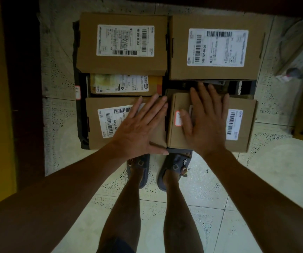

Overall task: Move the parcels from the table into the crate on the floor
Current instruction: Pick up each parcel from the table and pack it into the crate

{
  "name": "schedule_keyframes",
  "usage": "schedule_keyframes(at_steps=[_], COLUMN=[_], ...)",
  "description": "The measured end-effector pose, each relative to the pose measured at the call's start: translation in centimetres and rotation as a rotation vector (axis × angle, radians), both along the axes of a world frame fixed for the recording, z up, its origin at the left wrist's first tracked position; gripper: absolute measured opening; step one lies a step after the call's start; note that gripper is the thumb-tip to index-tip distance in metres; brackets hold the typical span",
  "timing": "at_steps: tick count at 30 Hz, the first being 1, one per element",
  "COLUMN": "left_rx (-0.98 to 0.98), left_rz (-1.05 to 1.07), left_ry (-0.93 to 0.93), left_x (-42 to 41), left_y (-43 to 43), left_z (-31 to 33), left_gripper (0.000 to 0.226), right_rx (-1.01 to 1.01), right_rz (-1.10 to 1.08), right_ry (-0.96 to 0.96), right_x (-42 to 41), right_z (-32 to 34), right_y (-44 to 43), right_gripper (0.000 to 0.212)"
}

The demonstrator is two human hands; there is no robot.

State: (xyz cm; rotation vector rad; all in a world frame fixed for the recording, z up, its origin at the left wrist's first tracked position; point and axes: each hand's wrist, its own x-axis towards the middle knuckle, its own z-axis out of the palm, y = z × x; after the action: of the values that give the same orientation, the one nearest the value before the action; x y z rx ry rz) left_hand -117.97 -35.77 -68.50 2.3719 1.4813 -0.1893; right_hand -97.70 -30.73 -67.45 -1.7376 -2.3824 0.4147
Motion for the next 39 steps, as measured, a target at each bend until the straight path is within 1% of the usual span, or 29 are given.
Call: schedule_keyframes(at_steps=[2,5,9,12,15,17,18,20,22,24,26,28,30,32,36,39], left_rx=[0.016,0.032,0.058,0.074,0.066,0.07,0.076,0.091,0.142,0.202,0.222,0.13,0.011,-0.022,0.014,0.043], left_rz=[-0.039,-0.076,-0.056,-0.057,-0.092,-0.091,-0.084,-0.045,0.036,0.159,0.282,0.366,0.34,0.277,0.224,0.197], left_ry=[0.007,-0.01,-0.05,-0.02,0.046,0.05,0.017,-0.114,-0.239,-0.249,-0.167,-0.068,0.025,0.051,0.084,0.086], left_x=[-0.3,-0.3,-1.0,-1.9,-1.8,-1.6,-1.5,-1.7,-2.3,-3.4,-4.7,-6.1,-6.7,-6.7,-6.6,-6.3], left_y=[0.3,0.5,0.4,1.2,1.6,1.7,1.5,1.6,2.9,5.6,8.9,11.3,12.0,11.7,10.5,10.7], left_z=[-0.5,-0.7,0.4,0.3,-0.3,-0.2,0.1,1.1,2.3,3.1,3.4,3.3,2.6,2.2,2.3,1.9], left_gripper=[0.125,0.124,0.112,0.101,0.097,0.095,0.093,0.087,0.08,0.078,0.081,0.085,0.086,0.083,0.083,0.081], right_rx=[0.003,0.023,0.051,0.043,0.038,0.028,0.023,0.033,0.113,0.2,0.186,0.06,-0.098,-0.184,-0.164,-0.169], right_rz=[-0.015,-0.009,0.014,0.061,0.064,0.068,0.065,0.041,0.021,0.02,0.013,-0.006,0.001,0.042,0.037,0.036], right_ry=[-0.041,-0.043,0.042,0.042,0.004,0.006,0.022,0.086,0.17,0.218,0.154,0.027,-0.089,-0.146,-0.152,-0.201], right_x=[-0.5,-0.4,-0.1,-0.6,-1.1,-1.2,-1.1,-0.9,-1.2,-1.9,-2.7,-3.1,-3.0,-2.8,-2.9,-2.7], right_z=[-0.6,-1.0,-0.5,-0.7,-1.4,-1.2,-0.9,0.2,1.4,2.5,2.9,2.7,2.2,1.5,1.0,0.4], right_y=[-0.3,-0.3,-0.7,-0.7,-0.4,-0.4,-0.5,-0.4,0.7,3.4,7.2,10.7,12.7,13.1,12.2,11.1], right_gripper=[0.057,0.059,0.053,0.048,0.048,0.049,0.048,0.046,0.042,0.041,0.047,0.056,0.061,0.064,0.066,0.068])
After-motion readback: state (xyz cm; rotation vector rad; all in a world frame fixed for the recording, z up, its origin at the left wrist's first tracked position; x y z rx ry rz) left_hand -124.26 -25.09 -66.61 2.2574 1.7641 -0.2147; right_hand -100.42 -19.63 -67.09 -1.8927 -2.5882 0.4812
